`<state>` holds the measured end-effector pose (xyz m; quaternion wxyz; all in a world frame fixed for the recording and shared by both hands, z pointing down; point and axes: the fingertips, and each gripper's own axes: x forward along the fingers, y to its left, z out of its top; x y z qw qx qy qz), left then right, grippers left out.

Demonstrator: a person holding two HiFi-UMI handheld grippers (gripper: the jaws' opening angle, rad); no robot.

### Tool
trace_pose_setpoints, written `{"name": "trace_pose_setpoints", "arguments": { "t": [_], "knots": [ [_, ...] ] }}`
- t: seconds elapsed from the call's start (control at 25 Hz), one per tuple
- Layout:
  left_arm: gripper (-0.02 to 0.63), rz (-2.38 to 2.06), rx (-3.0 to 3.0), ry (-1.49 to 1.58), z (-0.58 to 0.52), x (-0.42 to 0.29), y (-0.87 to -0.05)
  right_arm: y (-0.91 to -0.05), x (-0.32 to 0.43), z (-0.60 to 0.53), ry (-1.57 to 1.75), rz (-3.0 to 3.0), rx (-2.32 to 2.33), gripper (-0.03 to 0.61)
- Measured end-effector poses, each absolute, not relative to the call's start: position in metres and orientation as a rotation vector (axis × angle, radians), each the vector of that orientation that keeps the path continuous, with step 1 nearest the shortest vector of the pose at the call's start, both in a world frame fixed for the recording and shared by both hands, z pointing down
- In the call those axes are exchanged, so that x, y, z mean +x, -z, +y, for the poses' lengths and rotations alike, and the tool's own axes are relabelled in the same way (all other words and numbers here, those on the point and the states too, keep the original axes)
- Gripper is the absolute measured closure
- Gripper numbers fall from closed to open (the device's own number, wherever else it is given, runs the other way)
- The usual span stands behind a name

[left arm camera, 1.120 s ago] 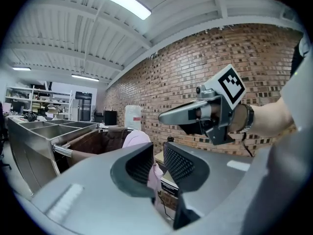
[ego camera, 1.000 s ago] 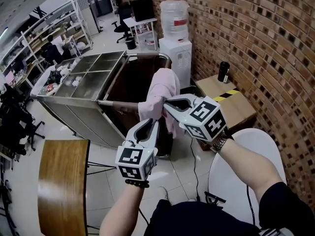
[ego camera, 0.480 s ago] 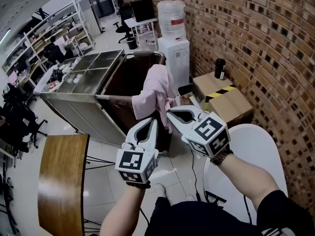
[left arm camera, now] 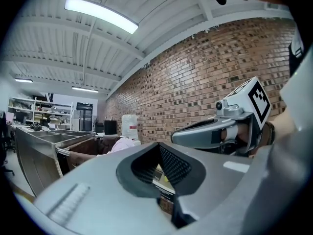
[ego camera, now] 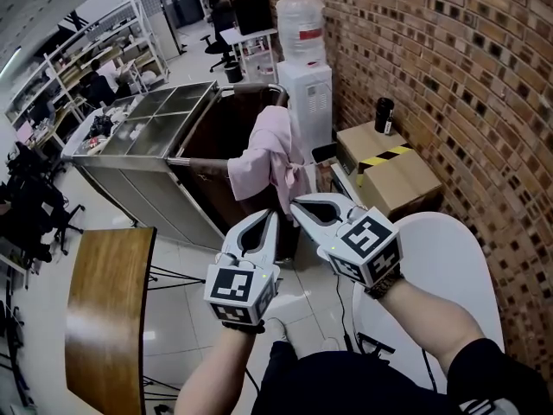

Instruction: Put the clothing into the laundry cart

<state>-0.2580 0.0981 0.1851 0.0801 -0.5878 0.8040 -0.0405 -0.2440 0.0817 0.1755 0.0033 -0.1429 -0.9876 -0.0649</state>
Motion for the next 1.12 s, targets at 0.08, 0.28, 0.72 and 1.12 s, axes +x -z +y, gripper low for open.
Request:
{"name": "trace_pose_setpoints", "arguments": {
  "t": [0.08, 0.28, 0.72, 1.12],
  "knots": [
    [0.611, 2.408, -1.758, 0.124, 0.101, -0.257, -0.187, -0.178, -0.242, 0.085, 0.203, -3.093, -0.452, 0.577],
    [0.611, 2.421, -1.765, 0.124, 0.105, -0.253, -0.192, -0.179, -0.236, 0.089, 0.192, -3.104, -0.435, 0.577],
    [0.611, 2.417, -1.784, 0.128, 0.101, -0.243, -0.194, -0.181, -0.223, 0.091, 0.183, -3.114, -0.428, 0.577],
    [0.611, 2.418, -1.793, 0.126, 0.093, -0.241, -0.197, -0.18, -0.216, 0.086, 0.194, -3.124, -0.429, 0.578]
  ]
}}
